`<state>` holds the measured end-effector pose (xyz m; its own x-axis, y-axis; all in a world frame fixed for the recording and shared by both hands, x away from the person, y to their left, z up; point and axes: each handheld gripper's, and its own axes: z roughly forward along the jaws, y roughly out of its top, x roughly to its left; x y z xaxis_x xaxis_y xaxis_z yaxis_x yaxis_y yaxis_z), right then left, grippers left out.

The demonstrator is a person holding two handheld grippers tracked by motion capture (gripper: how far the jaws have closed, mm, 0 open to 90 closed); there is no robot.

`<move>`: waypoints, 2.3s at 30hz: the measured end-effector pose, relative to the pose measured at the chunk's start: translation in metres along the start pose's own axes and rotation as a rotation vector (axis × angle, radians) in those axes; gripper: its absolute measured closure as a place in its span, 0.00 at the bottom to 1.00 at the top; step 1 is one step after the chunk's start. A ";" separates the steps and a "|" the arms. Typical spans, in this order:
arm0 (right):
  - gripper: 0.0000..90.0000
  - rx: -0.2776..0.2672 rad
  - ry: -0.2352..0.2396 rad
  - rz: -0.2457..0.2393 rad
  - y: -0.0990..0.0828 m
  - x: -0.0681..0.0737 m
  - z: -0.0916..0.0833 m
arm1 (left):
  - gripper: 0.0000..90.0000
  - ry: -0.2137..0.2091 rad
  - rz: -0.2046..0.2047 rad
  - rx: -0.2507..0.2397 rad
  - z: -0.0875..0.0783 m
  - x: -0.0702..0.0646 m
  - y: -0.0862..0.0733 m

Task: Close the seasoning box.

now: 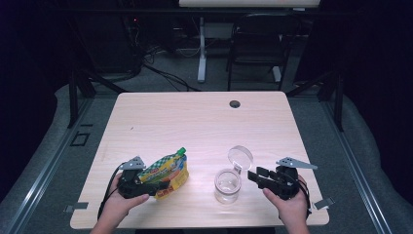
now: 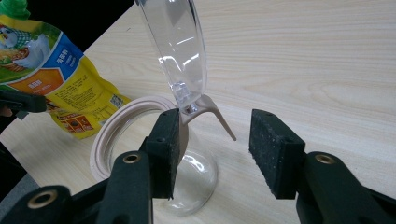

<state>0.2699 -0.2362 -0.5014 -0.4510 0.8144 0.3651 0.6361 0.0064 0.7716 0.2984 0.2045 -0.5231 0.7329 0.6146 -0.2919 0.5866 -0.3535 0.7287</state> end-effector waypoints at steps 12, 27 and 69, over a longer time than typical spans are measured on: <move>0.59 -0.006 0.002 -0.002 0.000 0.000 0.000 | 0.48 0.008 0.012 -0.010 0.012 0.006 -0.013; 0.59 0.005 -0.004 -0.007 -0.001 0.001 0.001 | 0.51 0.005 0.019 0.010 0.032 0.012 -0.031; 0.59 0.012 -0.010 -0.033 -0.001 0.003 0.004 | 0.62 0.031 0.025 -0.116 0.043 0.009 -0.043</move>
<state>0.2706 -0.2318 -0.5034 -0.4662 0.8192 0.3342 0.6286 0.0409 0.7767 0.2945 0.1950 -0.5832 0.7349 0.6285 -0.2549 0.5231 -0.2861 0.8028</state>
